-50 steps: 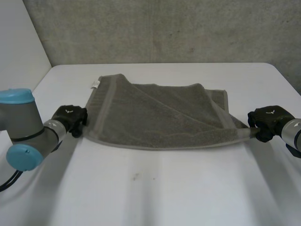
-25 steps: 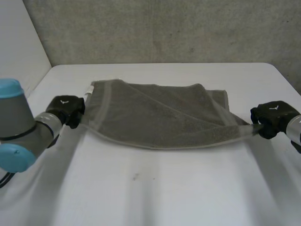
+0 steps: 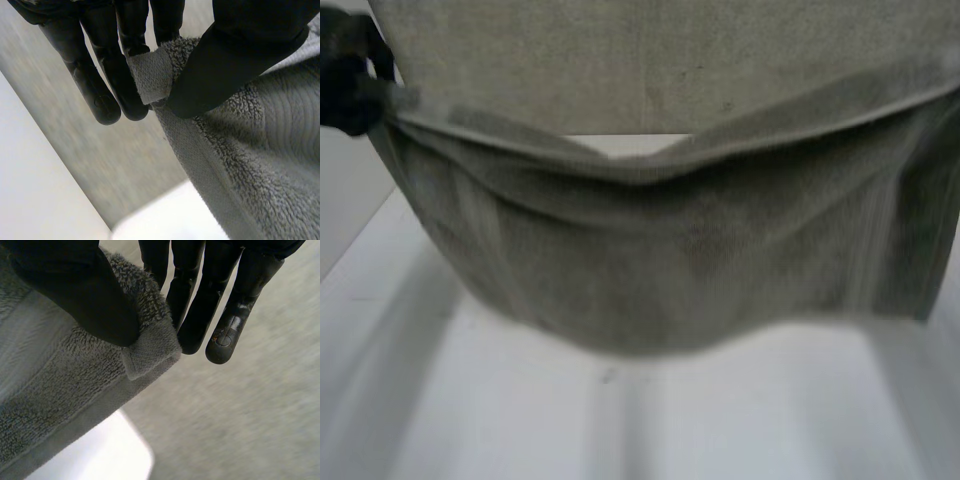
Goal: Fold the towel.
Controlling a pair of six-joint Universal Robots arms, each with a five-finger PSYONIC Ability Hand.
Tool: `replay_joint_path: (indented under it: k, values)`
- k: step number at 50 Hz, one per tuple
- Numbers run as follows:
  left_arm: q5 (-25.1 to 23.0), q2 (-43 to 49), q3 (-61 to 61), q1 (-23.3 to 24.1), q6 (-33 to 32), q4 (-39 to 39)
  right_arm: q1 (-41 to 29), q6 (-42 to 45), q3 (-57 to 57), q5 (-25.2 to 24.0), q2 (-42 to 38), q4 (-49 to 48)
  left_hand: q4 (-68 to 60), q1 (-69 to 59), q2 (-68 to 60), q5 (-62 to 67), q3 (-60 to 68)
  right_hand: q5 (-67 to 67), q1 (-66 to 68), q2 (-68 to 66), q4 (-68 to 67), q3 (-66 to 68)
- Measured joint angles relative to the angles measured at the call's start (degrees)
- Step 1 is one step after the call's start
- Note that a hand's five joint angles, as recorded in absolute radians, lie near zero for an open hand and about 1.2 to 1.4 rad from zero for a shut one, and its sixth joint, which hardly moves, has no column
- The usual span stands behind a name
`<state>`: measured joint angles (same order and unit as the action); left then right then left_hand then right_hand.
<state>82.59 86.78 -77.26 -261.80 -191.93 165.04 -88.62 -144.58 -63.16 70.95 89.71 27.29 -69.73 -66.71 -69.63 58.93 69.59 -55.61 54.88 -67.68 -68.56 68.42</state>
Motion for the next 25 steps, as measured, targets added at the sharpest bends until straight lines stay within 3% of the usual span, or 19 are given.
replay_joint_path:
  k: [7, 13, 18, 21, 22, 25]
  values:
    - [0.42, 7.79, -0.59, 0.05, 0.49, -3.34, -2.43, 6.12, -3.71, 0.77, -8.18, 3.0, 0.0, 0.0, -0.02, 0.0, 0.0, 0.0, 0.0, 0.0, 0.0, 0.0]
    - [3.79, 22.6, 6.46, 0.69, 0.12, -5.69, -7.16, 11.31, -1.8, 6.29, -19.93, 3.05, -0.01, -0.23, -0.04, 0.0, 0.03, 0.0, 0.0, 0.0, 0.0, 0.0]
    - [6.53, 33.75, 21.26, 2.55, -0.16, -8.19, -11.32, 11.55, 6.29, 11.61, -28.03, 0.26, -0.01, -0.23, -0.04, 0.0, 0.03, 0.0, 0.0, 0.0, 0.0, 0.0]
    - [6.86, 35.92, 25.71, 3.02, -0.14, -8.6, -12.25, 11.21, 9.07, 12.83, -29.45, -1.9, -0.01, -0.23, -0.05, 0.0, 0.03, 0.0, 0.0, 0.0, 0.0, 0.0]
    - [7.37, 39.6, 35.8, 3.84, 0.19, -8.82, -13.5, 9.95, 14.45, 15.17, -30.68, -8.46, -0.01, -0.23, -0.06, 0.0, 0.04, 0.0, 0.0, 0.0, 0.0, 0.0]
    - [7.79, 42.76, 45.52, 4.58, 0.66, -8.78, -14.14, 8.15, 18.49, 17.04, -30.19, -16.53, -0.02, -0.25, -0.06, 0.05, 0.04, 0.0, 0.0, -0.01, 0.0, 0.0]
